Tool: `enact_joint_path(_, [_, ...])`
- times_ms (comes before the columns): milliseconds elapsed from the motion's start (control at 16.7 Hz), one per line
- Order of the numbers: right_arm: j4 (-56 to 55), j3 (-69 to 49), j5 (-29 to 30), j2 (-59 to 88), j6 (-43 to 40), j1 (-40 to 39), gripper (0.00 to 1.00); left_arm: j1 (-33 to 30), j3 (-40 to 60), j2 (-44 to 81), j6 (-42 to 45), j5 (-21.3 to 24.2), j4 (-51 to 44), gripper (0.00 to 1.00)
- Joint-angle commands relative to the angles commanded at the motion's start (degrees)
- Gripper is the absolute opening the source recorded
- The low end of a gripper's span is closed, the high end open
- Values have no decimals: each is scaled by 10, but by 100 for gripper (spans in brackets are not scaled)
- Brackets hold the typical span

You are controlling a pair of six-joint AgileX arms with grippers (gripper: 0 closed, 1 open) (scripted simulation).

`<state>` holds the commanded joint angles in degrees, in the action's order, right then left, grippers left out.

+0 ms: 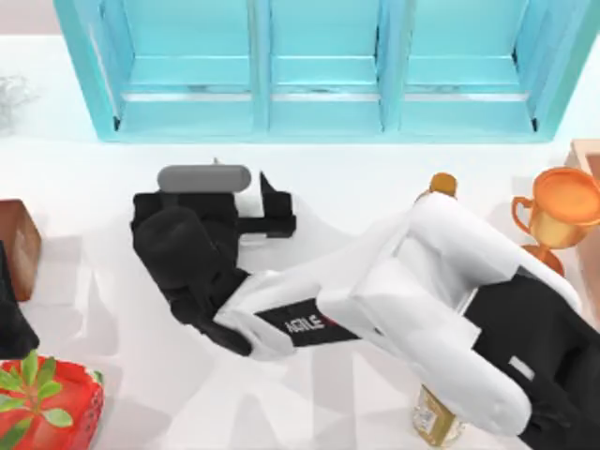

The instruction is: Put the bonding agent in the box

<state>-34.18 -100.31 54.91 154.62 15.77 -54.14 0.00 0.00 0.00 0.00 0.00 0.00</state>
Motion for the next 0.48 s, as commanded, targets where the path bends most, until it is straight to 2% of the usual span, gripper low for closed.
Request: enact_joint_path(480, [0,0,0,0,0,0,40,0,0,0,0,0,0,100])
